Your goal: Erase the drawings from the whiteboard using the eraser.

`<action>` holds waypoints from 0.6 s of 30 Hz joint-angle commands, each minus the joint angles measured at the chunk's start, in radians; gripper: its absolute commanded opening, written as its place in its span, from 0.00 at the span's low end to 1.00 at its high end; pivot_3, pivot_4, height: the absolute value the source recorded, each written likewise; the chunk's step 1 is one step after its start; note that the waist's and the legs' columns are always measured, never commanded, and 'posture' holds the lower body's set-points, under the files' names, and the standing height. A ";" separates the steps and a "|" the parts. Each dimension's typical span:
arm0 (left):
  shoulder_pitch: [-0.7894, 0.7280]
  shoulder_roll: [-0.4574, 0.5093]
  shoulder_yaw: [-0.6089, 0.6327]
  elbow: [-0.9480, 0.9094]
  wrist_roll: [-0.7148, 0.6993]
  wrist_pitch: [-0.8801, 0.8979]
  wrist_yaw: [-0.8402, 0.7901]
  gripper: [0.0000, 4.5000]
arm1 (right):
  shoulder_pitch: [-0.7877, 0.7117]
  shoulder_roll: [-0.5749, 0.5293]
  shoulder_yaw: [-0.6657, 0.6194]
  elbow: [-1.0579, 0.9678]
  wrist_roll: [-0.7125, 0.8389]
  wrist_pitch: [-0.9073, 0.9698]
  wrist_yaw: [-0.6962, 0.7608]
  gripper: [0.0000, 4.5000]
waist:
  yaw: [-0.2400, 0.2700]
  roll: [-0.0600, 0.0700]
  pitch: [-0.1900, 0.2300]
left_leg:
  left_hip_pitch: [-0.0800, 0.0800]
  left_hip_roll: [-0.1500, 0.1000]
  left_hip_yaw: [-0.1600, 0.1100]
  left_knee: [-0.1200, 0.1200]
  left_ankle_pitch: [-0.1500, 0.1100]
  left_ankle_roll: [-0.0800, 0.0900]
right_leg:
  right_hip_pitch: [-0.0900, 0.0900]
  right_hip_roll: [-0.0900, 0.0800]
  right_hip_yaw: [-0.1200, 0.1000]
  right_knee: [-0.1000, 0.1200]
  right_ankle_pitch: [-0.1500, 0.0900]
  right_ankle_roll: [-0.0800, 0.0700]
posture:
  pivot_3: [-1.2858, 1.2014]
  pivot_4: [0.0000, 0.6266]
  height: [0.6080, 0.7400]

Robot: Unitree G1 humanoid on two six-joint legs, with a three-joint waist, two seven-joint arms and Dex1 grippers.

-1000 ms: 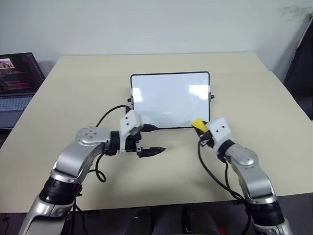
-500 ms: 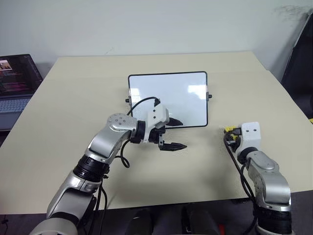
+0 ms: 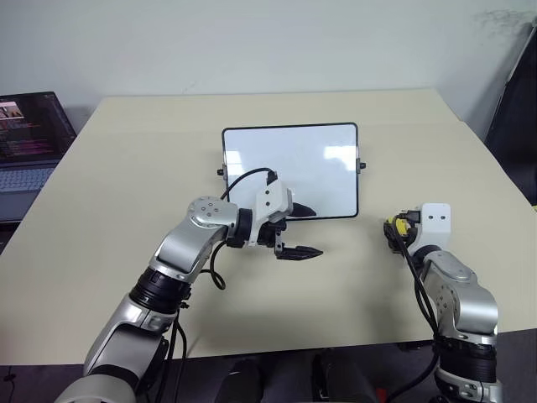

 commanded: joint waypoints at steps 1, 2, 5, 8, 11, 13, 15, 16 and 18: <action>0.019 -0.006 0.035 -0.047 -0.009 0.015 0.036 1.00 | -0.003 -0.028 -0.007 -0.031 0.027 -0.054 0.019 0.99 | 0.000 0.000 0.000 | 0.000 0.000 0.000 0.000 0.000 0.000 | 0.000 0.000 0.000 0.000 0.000 0.000 | 0.52 0.24 1.00; 0.032 -0.008 0.052 -0.055 -0.012 0.023 0.063 1.00 | 0.004 -0.029 -0.006 -0.053 0.038 -0.063 0.022 0.99 | 0.000 0.000 0.000 | 0.000 0.000 0.000 0.000 0.000 0.000 | 0.000 0.000 0.000 0.000 0.000 0.000 | 0.52 0.24 1.00; 0.100 -0.016 0.147 -0.093 -0.030 0.057 0.179 1.00 | 0.038 -0.016 -0.004 -0.152 0.074 -0.117 0.042 0.99 | -0.002 0.000 0.000 | 0.000 0.001 0.000 0.000 0.000 0.000 | 0.000 0.000 0.000 0.000 0.000 0.000 | 0.52 0.24 1.00; 0.218 -0.034 0.247 -0.185 -0.041 0.090 0.315 1.00 | 0.117 -0.016 0.013 -0.239 0.078 -0.214 0.061 0.99 | -0.004 0.001 0.000 | 0.000 0.001 -0.001 0.000 0.000 0.000 | 0.000 0.000 0.000 0.000 0.000 0.001 | 0.52 0.24 1.00; 0.428 -0.054 0.350 -0.333 -0.020 0.096 0.459 1.00 | 0.239 0.017 0.062 -0.304 0.076 -0.375 0.084 0.99 | -0.006 0.001 0.000 | 0.000 0.002 -0.001 -0.001 -0.001 -0.001 | 0.000 -0.002 0.001 -0.001 -0.002 0.004 | 0.52 0.24 1.00; 0.555 -0.078 0.392 -0.417 -0.022 0.097 0.525 1.00 | 0.316 0.027 0.074 -0.295 0.069 -0.477 0.098 0.99 | 0.000 0.001 0.000 | 0.001 0.003 -0.001 -0.001 -0.001 -0.002 | 0.000 -0.004 0.007 -0.001 -0.003 0.004 | 0.52 0.24 1.00; 0.671 -0.107 0.443 -0.448 0.008 0.055 0.600 1.00 | 0.399 0.041 0.074 -0.268 0.060 -0.570 0.100 0.99 | 0.005 0.001 0.000 | 0.001 0.002 0.000 -0.001 -0.002 -0.002 | 0.000 -0.004 0.008 -0.002 -0.003 0.005 | 0.52 0.24 1.00; 0.715 -0.132 0.461 -0.453 0.029 0.037 0.648 1.00 | 0.439 0.033 0.071 -0.247 0.046 -0.641 0.113 0.99 | 0.007 0.001 0.000 | 0.002 0.002 0.000 -0.001 -0.002 -0.002 | 0.001 -0.004 0.009 -0.002 -0.003 0.005 | 0.52 0.24 1.00; 0.783 -0.167 0.487 -0.448 0.072 -0.011 0.723 1.00 | 0.501 0.047 0.055 -0.220 0.087 -0.701 0.139 0.99 | 0.012 0.001 0.000 | 0.002 0.002 0.001 -0.001 -0.002 -0.002 | 0.003 -0.004 0.007 -0.006 -0.002 0.005 | 0.52 0.24 1.00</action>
